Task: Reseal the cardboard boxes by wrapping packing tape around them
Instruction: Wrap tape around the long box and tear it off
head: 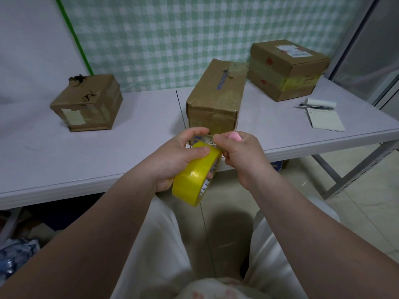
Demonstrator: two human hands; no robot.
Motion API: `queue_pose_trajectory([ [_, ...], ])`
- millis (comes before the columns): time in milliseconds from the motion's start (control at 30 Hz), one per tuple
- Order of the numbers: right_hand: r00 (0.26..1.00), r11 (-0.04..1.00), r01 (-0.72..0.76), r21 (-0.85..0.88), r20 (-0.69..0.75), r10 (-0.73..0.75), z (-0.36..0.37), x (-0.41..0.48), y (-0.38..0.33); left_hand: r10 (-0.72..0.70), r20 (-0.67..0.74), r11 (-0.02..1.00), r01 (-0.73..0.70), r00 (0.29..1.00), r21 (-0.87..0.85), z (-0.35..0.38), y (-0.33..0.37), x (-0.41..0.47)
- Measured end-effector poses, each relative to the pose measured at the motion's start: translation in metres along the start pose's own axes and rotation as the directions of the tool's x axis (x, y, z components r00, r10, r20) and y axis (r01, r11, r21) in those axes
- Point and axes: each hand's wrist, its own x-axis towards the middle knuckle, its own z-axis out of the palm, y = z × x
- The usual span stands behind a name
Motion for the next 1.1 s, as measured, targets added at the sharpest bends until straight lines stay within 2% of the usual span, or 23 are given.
queue_pose_trajectory([
  [233,0.997,0.995,0.072,-0.063,0.003,-0.072,0.007,-0.004,-0.001,-0.039,-0.009,0.999,0.039,0.999,0.037,-0.009,-0.001,-0.004],
  [400,0.982,0.971,0.175,-0.162,-0.037,-0.183,0.013,-0.003,0.001,-0.016,0.018,1.000,0.016,1.000,0.026,-0.015,0.001,-0.011],
  [467,0.974,0.955,0.194,-0.224,-0.071,-0.214,0.015,-0.001,0.001,0.012,-0.017,0.999,-0.011,1.000,0.049,-0.015,0.003,-0.013],
  [533,0.967,0.937,0.204,-0.283,-0.092,-0.239,0.018,0.000,0.001,0.074,-0.095,0.985,-0.057,0.993,0.163,-0.016,0.004,-0.012],
  [633,0.960,0.917,0.211,-0.340,-0.104,-0.259,0.022,-0.001,-0.003,0.212,-0.215,0.887,-0.096,0.953,0.452,-0.019,0.003,-0.003],
  [767,0.958,0.885,0.192,-0.424,-0.115,-0.263,0.023,-0.003,-0.003,0.310,-0.279,0.686,-0.011,0.909,0.728,-0.022,0.003,0.013],
  [967,0.879,0.916,0.191,-0.353,-0.354,-0.320,-0.009,0.010,-0.016,0.392,-0.379,0.441,0.190,0.838,0.877,-0.030,-0.007,0.032],
  [1100,0.876,0.924,0.250,-0.290,-0.339,-0.344,-0.023,0.027,-0.025,0.388,-0.404,0.394,0.247,0.828,0.885,-0.031,-0.014,0.043],
])
